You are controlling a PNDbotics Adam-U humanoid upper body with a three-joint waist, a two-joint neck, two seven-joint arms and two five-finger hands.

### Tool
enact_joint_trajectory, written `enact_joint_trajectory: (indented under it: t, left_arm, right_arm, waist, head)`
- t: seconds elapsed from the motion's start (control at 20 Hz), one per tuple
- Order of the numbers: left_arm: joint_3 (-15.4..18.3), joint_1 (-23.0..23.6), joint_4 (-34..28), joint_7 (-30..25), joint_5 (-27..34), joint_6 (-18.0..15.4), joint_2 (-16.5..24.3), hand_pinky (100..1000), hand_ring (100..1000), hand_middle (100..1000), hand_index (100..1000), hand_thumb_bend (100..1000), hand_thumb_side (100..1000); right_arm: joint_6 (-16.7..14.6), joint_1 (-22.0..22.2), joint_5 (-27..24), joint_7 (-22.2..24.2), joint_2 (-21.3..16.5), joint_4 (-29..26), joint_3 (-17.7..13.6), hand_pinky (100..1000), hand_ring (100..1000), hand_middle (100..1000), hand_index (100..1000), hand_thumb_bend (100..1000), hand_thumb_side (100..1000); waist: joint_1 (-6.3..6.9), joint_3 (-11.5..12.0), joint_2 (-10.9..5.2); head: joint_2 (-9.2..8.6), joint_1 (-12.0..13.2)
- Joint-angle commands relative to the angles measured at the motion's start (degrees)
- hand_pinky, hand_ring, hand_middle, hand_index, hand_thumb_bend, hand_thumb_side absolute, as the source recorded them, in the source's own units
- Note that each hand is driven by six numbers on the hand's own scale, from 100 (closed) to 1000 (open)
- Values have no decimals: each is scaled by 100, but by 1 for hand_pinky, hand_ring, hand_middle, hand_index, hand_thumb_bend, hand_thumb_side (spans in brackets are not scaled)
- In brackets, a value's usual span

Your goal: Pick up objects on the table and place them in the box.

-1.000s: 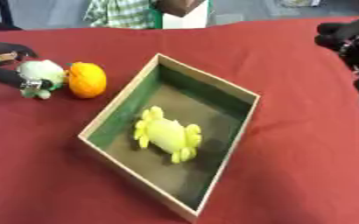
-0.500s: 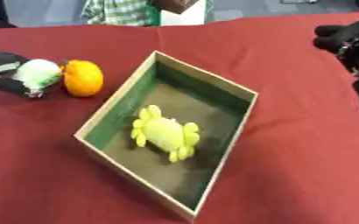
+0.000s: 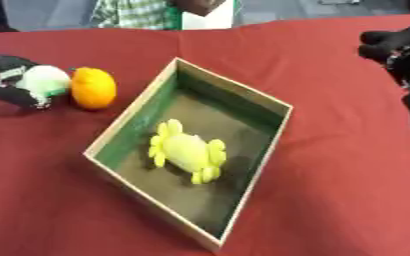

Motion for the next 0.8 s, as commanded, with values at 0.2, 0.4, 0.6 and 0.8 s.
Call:
enact_joint_trajectory:
  t: [0.2, 0.4, 0.6, 0.8]
  left_arm:
    - [2, -53, -204, 98, 237, 151, 154, 665, 792, 806, 907, 110, 591]
    - [-29, -54, -235, -196, 397, -17, 200, 671, 794, 808, 904, 159, 589]
    - [3, -72, -393, -456, 491, -110, 265, 674, 793, 807, 897, 158, 608]
    - [21, -68, -486, -679, 674, -191, 300, 692, 805, 824, 937, 198, 712]
  right_arm:
    - [41, -18, 55, -29, -55, -90, -60, 852, 803, 570, 913, 100, 675]
    - [59, -4, 56, -36, -51, -90, -61, 853, 804, 570, 914, 100, 673]
    - [79, -1, 53, -47, -53, -90, -58, 853, 804, 570, 914, 100, 673]
    - [97, 6, 57, -51, -54, -90, -54, 853, 805, 569, 914, 100, 670]
  waist:
    - [-18, 9, -135]
    - [-13, 16, -158]
    - [-8, 29, -182]
    - [-3, 40, -204]
  head:
    - [-42, -24]
    - [-38, -33]
    - [-32, -41]
    - [-28, -54]
